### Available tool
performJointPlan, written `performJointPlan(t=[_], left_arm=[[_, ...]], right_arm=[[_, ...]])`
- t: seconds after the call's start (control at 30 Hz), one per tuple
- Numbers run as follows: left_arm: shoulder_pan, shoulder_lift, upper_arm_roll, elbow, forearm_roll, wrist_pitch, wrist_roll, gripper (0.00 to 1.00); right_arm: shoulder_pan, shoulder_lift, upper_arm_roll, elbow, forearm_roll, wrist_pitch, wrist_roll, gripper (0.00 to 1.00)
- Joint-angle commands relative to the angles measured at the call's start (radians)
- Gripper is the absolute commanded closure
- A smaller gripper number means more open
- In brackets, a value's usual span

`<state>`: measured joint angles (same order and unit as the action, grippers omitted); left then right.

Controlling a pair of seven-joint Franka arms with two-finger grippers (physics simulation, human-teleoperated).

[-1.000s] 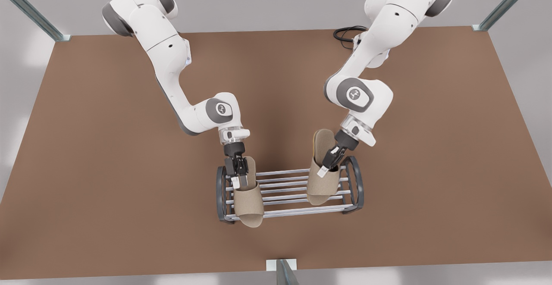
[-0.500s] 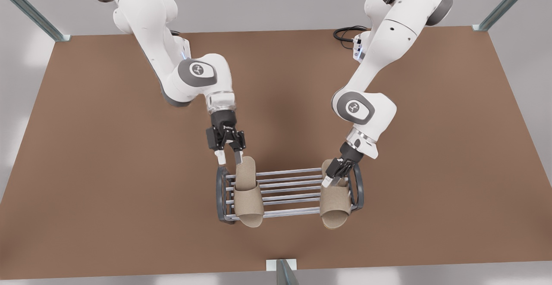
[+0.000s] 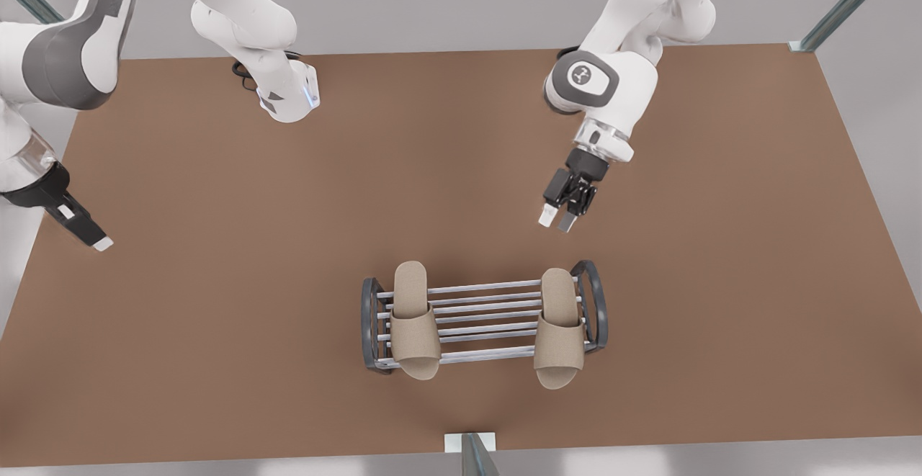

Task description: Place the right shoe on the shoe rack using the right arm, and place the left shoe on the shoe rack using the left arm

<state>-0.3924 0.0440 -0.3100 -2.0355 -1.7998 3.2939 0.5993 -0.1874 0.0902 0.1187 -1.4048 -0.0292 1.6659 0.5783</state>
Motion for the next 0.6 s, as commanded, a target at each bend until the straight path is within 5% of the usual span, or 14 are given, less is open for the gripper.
performJointPlan(t=[0.0,0.17,0.27,0.3,0.33,0.37,0.57], left_arm=[[0.070,-0.027,0.063,-0.072,-0.036,-0.009,0.342,0.00],[0.072,-0.052,0.546,-0.132,0.229,-0.684,0.429,0.00],[0.073,-0.058,0.743,0.113,1.059,-1.195,-0.156,0.00],[0.101,-0.104,0.761,0.234,1.314,-1.432,-0.277,0.00],[0.127,-0.030,0.649,0.451,1.649,-1.757,-0.423,0.00],[0.132,-0.041,0.540,0.455,1.746,-1.772,-0.490,0.00],[0.214,0.082,0.473,0.525,1.949,-1.810,-0.512,0.00]], right_arm=[[0.069,-0.010,0.001,-0.017,0.058,-0.210,-0.658,0.00],[0.085,0.009,0.007,-0.008,0.049,-0.221,-0.644,0.00],[0.088,0.052,0.010,-0.010,0.048,-0.218,-0.646,0.00],[0.086,0.077,0.010,-0.005,0.037,-0.209,-0.647,0.00],[0.085,0.083,0.010,0.017,0.014,-0.218,-0.632,0.00],[0.078,0.080,0.007,0.017,0.015,-0.222,-0.626,0.00],[0.071,0.085,-0.001,0.044,0.022,-0.219,-0.626,0.00]])
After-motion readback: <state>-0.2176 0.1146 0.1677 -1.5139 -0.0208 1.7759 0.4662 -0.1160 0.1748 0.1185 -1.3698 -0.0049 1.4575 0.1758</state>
